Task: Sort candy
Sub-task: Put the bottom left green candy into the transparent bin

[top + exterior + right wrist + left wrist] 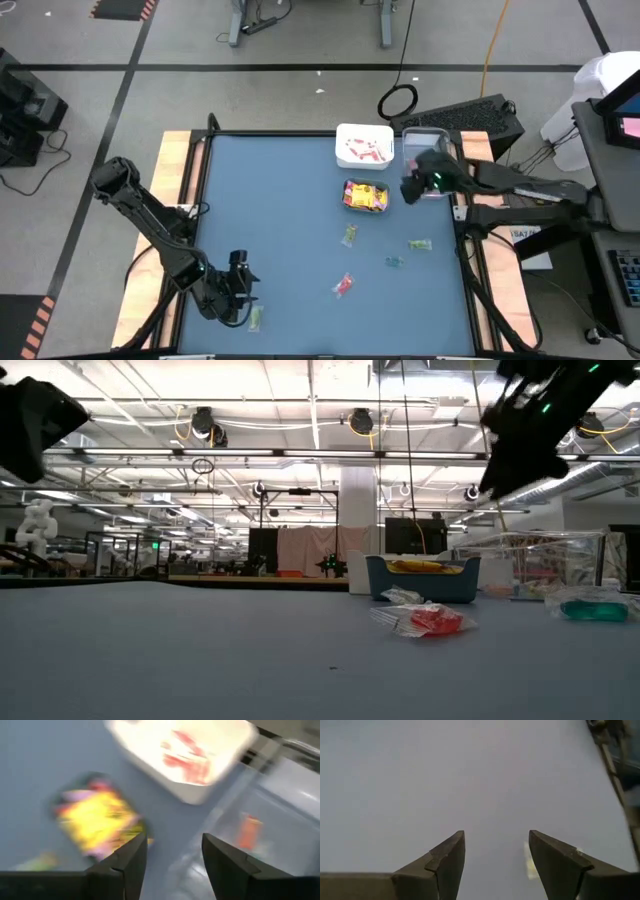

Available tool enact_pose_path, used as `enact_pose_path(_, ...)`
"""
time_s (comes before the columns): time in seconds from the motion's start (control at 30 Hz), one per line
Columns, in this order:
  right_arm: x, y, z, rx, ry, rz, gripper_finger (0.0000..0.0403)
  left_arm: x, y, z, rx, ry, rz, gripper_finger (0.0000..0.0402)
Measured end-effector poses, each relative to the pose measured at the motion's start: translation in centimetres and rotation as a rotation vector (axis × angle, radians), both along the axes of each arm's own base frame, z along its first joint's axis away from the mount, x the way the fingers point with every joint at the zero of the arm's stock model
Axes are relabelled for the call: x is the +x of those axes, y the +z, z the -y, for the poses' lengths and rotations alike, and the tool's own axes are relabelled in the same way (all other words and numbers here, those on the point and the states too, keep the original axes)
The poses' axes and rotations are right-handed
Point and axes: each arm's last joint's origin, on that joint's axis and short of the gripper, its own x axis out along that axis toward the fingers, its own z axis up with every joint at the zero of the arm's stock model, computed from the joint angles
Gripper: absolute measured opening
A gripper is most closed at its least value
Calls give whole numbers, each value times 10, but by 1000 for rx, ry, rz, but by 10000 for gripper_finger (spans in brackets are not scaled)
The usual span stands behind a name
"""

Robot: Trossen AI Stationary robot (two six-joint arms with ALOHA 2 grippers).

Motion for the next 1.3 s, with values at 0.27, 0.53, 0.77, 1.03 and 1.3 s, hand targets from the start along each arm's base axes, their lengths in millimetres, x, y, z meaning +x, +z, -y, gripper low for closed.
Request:
enact_pose_path(0.27, -2, 17, -68, 30, 273, 223, 176, -8, -1, 10, -138, -161, -145, 225)
enact_pose_path(0.53, 36, 4, -135, -116, 553, 248, 176, -11, -16, 33, -152, -309, -152, 225)
enact_pose_path(0.77, 64, -31, -185, -170, 687, 213, 176, -14, -43, 54, 11, -492, -100, 225)
enact_pose_path(1.03, 79, -56, -208, -177, 739, 209, 176, -2, -51, 47, 178, -461, -21, 225)
enact_pose_path(1.3, 79, -56, -208, -198, 746, 204, 176, 25, -42, 35, 345, -432, 155, 225)
